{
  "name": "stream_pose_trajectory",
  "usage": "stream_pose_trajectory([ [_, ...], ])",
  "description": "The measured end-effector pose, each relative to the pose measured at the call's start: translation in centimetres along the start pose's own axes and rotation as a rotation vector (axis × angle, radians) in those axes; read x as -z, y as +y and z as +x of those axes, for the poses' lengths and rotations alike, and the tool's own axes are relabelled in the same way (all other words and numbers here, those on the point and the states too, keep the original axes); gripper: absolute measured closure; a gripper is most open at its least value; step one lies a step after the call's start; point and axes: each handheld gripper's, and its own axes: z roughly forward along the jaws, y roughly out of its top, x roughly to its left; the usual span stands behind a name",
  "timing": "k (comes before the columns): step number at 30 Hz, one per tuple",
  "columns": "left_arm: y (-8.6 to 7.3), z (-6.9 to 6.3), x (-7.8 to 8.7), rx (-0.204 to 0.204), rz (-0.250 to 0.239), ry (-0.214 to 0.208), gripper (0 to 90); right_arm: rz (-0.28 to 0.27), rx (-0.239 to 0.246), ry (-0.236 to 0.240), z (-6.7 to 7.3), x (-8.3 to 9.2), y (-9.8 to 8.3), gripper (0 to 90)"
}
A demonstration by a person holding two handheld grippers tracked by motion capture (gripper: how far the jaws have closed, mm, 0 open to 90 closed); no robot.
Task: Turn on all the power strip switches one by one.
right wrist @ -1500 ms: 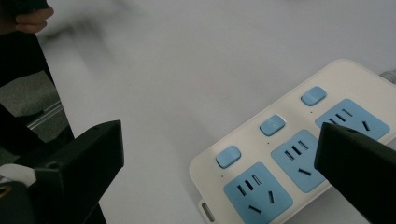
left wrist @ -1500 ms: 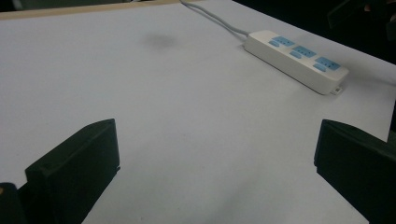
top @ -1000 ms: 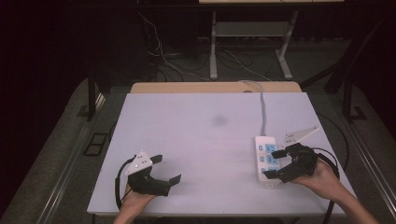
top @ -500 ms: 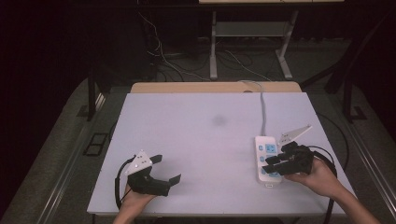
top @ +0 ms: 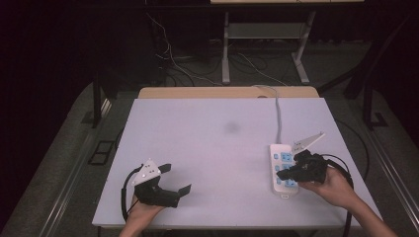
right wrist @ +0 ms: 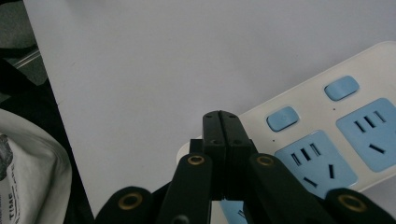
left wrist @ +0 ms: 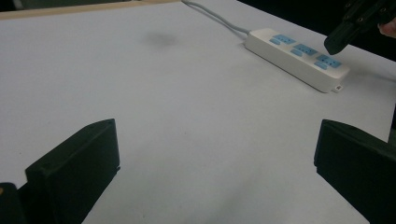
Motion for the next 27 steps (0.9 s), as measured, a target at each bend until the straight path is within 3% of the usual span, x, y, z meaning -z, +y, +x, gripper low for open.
stream_pose_trajectory([
  [18,0.0,0.0,-0.1,-0.001,0.001,-0.001,0.0,-0.007,-0.033,0.019,-0.7,-1.3,-0.8,89.9],
  [27,0.0,0.0,0.0,0.002,-0.001,0.001,0.0,-0.005,-0.023,0.008,-0.7,-1.5,-0.9,90.0],
])
